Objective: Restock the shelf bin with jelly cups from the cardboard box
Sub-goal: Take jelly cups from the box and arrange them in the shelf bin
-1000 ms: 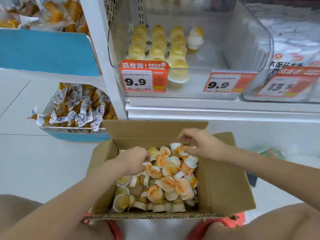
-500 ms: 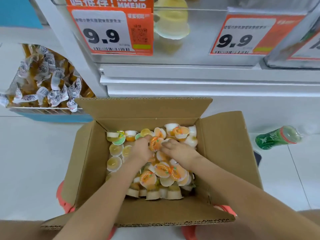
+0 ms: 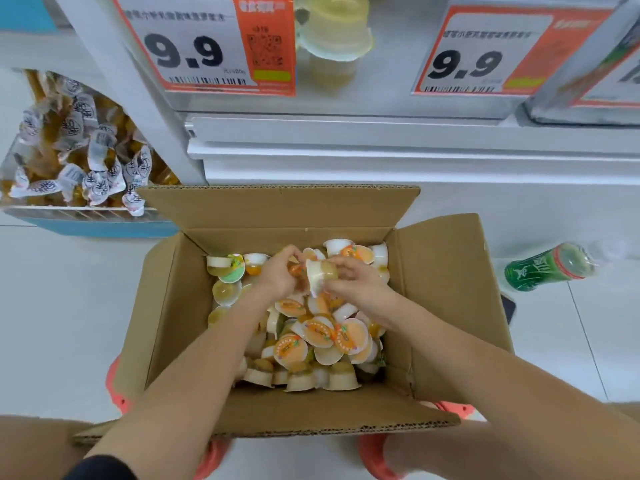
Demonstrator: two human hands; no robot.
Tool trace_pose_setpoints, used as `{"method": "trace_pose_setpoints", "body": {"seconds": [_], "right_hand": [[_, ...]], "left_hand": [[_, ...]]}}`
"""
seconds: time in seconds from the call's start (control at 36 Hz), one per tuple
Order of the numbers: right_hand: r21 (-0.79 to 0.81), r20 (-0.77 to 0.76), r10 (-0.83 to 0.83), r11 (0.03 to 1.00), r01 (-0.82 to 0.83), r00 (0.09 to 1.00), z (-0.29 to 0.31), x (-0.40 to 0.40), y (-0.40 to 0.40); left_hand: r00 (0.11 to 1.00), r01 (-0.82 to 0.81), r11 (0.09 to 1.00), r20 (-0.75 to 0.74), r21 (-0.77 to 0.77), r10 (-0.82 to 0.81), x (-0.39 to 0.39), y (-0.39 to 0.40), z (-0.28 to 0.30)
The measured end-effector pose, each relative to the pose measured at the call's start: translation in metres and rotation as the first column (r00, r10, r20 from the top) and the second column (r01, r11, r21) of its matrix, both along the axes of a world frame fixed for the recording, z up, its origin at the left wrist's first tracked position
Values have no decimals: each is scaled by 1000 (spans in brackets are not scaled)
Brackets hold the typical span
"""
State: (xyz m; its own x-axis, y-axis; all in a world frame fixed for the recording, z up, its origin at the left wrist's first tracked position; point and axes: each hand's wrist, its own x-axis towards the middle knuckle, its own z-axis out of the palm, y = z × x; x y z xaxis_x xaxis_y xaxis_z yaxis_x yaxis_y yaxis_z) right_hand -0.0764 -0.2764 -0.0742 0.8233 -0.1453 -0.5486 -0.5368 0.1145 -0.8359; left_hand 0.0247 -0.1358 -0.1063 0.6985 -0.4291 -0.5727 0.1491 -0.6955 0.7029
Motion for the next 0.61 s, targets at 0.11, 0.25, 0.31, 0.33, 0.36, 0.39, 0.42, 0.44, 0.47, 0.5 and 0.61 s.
{"method": "trace_pose_setpoints", "body": {"seconds": [0.11, 0.25, 0.31, 0.33, 0.36, 0.39, 0.42, 0.44, 0.47, 0.5, 0.61], "right_hand": [[606, -142, -124, 774, 185, 982, 40, -4, 3], [681, -91, -91, 721, 129, 992, 80, -17, 7], [689, -29, -92, 720, 87, 995, 102, -21, 9], [685, 1, -97, 726, 70, 995, 114, -22, 11], [678, 19, -109, 732, 68, 994, 126, -24, 13], [673, 25, -122, 736, 74, 992, 139, -26, 15], [670, 26, -135, 738, 83, 991, 149, -28, 18], [664, 31, -140, 743, 84, 990, 158, -30, 20], [651, 39, -141, 755, 82, 989, 166, -34, 21], [639, 48, -140, 765, 78, 989, 173, -38, 23], [604, 118, -140, 796, 41, 983, 198, -56, 21]], "left_hand": [[926, -109, 980, -375, -166, 39, 10, 22, 51], [766, -335, 910, -633, -243, 113, -1, 39, 136], [783, -258, 937, -620, -234, 61, -11, 47, 165], [794, -215, 949, -608, -230, 33, -17, 51, 177], [801, -186, 958, -599, -218, 19, -24, 55, 190], [809, -169, 963, -587, -208, 15, -29, 58, 201], [816, -167, 965, -578, -202, 20, -36, 60, 213], [826, -172, 964, -563, -202, 29, -42, 61, 225], [834, -184, 961, -550, -204, 43, -49, 61, 237], [844, -194, 958, -533, -210, 54, -56, 59, 249], [890, -159, 959, -454, -236, 35, -74, 41, 289]]}}
